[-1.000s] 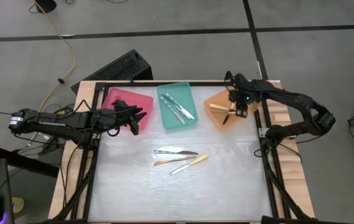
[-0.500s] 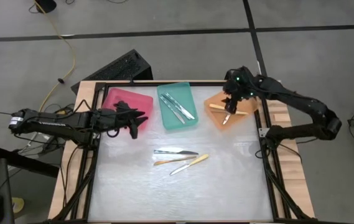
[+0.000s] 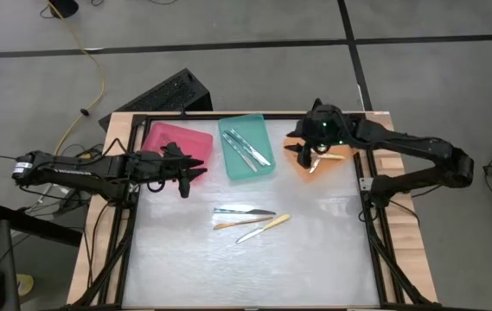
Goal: Sort silverware by color (type)
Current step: Put the gold knife into the red bin
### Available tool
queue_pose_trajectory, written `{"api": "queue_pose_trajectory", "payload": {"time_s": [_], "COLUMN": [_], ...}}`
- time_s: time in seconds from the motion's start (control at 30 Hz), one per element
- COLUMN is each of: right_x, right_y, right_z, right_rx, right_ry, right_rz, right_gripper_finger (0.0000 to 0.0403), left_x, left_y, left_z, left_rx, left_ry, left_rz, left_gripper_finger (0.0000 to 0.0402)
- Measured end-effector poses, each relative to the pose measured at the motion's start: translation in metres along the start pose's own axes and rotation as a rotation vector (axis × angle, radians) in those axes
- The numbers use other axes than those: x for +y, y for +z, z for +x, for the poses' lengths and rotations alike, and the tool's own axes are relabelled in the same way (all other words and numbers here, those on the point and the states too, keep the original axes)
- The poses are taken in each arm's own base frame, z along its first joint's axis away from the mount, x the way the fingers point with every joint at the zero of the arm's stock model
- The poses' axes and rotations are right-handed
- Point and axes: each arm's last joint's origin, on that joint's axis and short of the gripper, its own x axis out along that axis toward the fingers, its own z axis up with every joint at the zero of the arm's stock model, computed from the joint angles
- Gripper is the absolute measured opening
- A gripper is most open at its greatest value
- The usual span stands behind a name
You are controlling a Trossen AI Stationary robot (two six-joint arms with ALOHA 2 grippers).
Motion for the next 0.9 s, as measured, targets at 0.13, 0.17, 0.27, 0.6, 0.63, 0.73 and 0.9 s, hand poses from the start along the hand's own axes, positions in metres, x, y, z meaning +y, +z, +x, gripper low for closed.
{"api": "queue_pose_trajectory", "payload": {"time_s": [0.13,0.17,0.27,0.6,0.63,0.73,0.9], "right_x": [0.013,0.016,0.025,0.053,0.056,0.063,0.071], "right_y": [0.016,0.019,0.026,0.04,0.04,0.04,0.039], "right_z": [0.0,0.0,-0.001,-0.007,-0.007,-0.008,-0.009], "right_rx": [-0.148,-0.177,-0.246,-0.392,-0.396,-0.396,-0.393], "right_ry": [0.037,0.048,0.078,0.179,0.19,0.215,0.249], "right_rz": [0.023,0.029,0.014,0.014,0.014,0.007,0.01], "right_gripper_finger": [0.0211,0.0211,0.0211,0.0211,0.0211,0.0211,0.0211], "left_x": [0.0,0.0,0.0,-0.01,-0.013,-0.023,-0.034], "left_y": [0.0,0.0,0.0,-0.008,-0.01,-0.015,-0.03], "left_z": [0.0,0.0,0.0,0.016,0.02,0.032,0.053], "left_rx": [0.0,0.0,0.0,0.04,0.052,0.051,0.09], "left_ry": [0.001,0.0,0.001,-0.027,-0.032,-0.062,-0.067], "left_rz": [0.004,0.005,0.002,-0.034,-0.035,-0.033,0.018], "left_gripper_finger": [0.0126,0.0126,0.0126,0.0126,0.0126,0.0126,0.0126]}}
